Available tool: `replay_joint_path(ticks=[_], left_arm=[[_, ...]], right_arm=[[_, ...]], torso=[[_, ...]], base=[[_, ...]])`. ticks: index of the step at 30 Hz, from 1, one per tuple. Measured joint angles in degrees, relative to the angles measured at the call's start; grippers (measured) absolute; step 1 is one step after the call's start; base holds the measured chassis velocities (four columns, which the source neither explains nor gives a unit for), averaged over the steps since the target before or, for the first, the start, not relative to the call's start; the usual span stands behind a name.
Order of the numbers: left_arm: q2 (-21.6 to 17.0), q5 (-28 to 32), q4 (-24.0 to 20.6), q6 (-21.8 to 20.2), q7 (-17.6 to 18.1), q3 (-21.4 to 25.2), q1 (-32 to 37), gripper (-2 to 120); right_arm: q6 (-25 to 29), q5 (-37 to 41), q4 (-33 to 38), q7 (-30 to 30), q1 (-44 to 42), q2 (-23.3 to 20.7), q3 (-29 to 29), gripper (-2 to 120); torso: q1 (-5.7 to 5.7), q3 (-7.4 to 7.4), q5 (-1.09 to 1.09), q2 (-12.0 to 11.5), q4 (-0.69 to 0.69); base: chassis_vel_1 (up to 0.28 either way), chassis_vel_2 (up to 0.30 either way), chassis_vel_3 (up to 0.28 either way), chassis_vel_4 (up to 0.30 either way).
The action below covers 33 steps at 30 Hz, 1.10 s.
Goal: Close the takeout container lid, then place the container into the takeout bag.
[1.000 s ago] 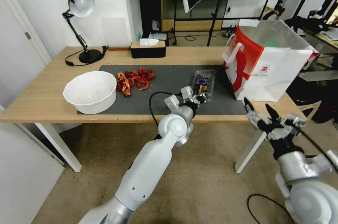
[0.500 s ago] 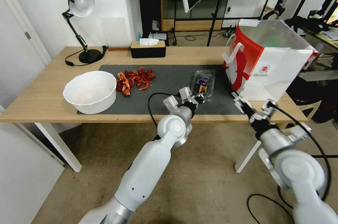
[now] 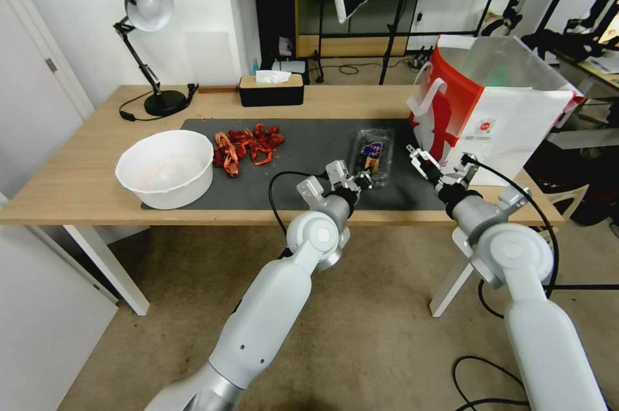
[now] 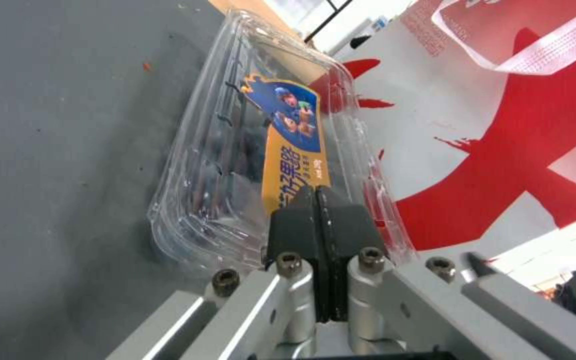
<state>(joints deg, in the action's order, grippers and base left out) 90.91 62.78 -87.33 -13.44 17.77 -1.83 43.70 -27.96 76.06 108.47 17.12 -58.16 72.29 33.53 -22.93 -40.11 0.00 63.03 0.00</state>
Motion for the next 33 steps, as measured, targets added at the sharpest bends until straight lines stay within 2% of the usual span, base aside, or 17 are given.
replay_joint_path(ticks=[14, 33], left_arm=[[-0.2, 0.0, 0.2, 0.2, -0.1, 0.1, 0.4, 0], [-0.9, 0.7, -0.3, 0.3, -0.1, 0.4, 0.6, 0]], right_arm=[[-3.0, 2.8, -10.4, 5.7, 9.2, 0.9, -3.8, 100], [-8.4, 3.9, -18.9, 11.1, 17.5, 2.9, -8.3, 100]], torso=[[0.00, 0.00, 0.00, 0.0, 0.00], [0.00, 0.00, 0.00, 0.0, 0.00]], base=[[0.000, 0.000, 0.000, 0.000], [0.000, 0.000, 0.000, 0.000]])
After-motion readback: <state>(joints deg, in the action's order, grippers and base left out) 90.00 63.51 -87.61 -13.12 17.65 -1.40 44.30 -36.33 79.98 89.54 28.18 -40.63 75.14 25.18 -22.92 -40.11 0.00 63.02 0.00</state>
